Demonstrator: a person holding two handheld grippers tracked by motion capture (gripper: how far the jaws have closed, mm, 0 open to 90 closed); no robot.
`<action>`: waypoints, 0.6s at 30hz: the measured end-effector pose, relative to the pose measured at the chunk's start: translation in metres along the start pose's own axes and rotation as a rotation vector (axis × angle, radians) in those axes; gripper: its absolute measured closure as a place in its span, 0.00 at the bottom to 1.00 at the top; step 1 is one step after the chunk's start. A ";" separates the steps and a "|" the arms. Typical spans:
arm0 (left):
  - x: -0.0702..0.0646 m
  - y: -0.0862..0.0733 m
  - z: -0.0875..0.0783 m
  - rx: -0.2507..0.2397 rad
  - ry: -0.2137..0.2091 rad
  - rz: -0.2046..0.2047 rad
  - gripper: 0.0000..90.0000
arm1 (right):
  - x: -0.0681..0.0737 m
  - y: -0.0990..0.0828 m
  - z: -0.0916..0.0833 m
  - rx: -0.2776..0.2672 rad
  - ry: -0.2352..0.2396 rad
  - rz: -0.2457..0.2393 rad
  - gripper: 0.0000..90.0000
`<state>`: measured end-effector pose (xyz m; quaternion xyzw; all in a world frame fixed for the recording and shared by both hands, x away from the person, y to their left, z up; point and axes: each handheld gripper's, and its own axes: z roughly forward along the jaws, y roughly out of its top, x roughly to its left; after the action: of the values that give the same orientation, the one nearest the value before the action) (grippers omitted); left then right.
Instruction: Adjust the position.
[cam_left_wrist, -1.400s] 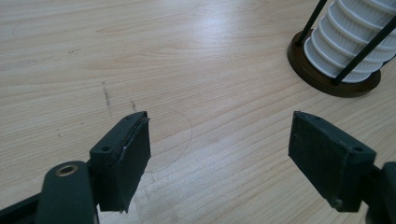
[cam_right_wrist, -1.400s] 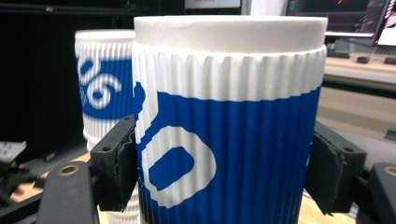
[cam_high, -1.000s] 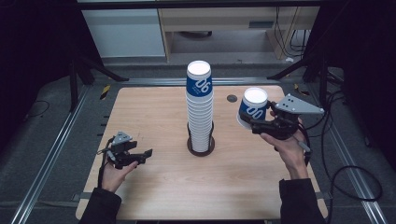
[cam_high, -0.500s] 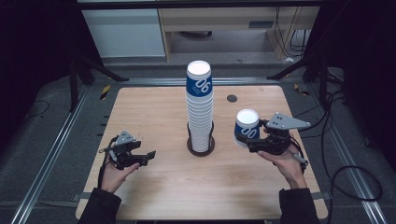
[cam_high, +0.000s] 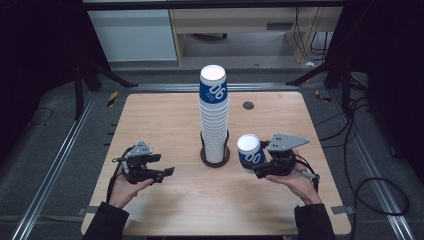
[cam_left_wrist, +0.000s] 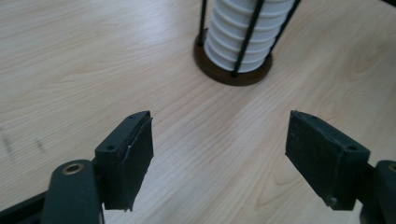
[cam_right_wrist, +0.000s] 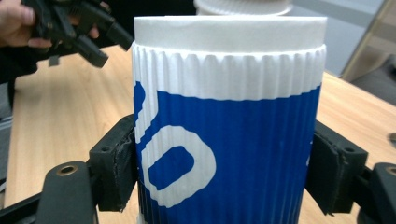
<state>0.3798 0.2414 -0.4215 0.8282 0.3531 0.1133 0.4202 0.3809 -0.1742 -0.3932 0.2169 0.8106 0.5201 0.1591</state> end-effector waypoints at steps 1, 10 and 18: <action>-0.002 0.002 0.000 -0.002 -0.007 0.007 0.26 | 0.002 0.000 0.002 0.010 0.004 -0.008 0.25; -0.018 0.018 0.000 -0.004 -0.056 0.074 0.26 | 0.011 -0.001 0.015 0.039 0.048 -0.056 0.26; -0.029 0.036 0.005 -0.002 -0.116 0.135 0.26 | 0.014 -0.003 0.026 0.065 0.089 -0.083 0.26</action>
<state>0.3792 0.2042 -0.3938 0.8549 0.2714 0.0934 0.4321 0.3811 -0.1482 -0.4073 0.1646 0.8418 0.4955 0.1372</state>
